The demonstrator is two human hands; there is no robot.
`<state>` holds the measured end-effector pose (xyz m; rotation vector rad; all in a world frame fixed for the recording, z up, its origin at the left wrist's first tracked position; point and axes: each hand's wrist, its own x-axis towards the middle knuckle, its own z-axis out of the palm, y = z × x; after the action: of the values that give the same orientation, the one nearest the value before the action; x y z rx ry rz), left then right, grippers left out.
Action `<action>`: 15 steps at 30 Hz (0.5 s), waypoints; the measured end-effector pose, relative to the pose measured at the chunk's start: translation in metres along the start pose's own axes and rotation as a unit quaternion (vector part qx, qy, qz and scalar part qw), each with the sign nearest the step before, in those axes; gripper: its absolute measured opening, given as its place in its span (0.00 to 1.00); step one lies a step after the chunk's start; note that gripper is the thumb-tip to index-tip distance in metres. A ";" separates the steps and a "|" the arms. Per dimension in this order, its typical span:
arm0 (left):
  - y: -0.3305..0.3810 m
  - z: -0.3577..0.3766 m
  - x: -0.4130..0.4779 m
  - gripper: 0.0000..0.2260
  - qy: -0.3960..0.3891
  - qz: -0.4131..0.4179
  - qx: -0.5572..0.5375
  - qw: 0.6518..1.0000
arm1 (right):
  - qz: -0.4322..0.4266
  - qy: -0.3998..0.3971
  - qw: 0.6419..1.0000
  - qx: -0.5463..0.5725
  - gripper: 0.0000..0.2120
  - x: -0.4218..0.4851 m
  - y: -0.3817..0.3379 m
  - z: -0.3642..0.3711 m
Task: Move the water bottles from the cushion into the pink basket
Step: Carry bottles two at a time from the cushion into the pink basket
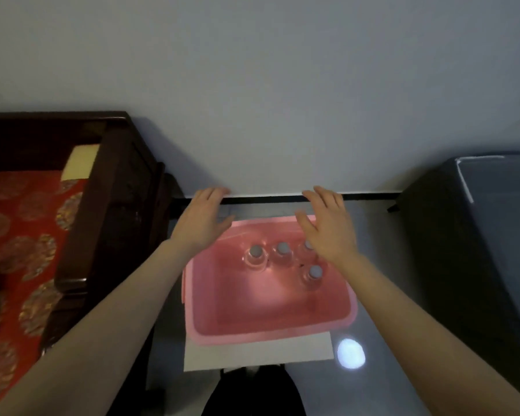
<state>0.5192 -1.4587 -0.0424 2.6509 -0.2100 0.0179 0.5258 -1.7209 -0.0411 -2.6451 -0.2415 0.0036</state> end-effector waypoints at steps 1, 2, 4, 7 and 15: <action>-0.004 -0.017 -0.009 0.22 0.024 -0.009 0.005 1.000 | -0.014 0.005 1.000 0.013 0.29 0.002 -0.010 -0.004; -0.008 -0.034 -0.021 0.23 0.045 -0.018 0.010 0.999 | -0.029 0.006 0.999 0.023 0.29 0.004 -0.022 -0.007; -0.018 -0.069 -0.050 0.23 0.082 -0.043 0.012 0.996 | -0.062 0.003 0.997 0.039 0.27 0.005 -0.051 -0.011; -0.035 -0.114 -0.099 0.24 0.137 -0.103 0.023 0.985 | -0.107 -0.007 0.992 0.063 0.26 0.002 -0.099 -0.011; -0.094 -0.200 -0.285 0.26 0.221 -0.257 0.082 0.937 | -0.286 -0.064 0.955 0.055 0.31 -0.042 -0.270 0.019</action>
<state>0.2566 -1.2426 0.0779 2.6947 0.6573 0.4699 0.4374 -1.4852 0.0660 -2.3741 -1.0091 -0.0015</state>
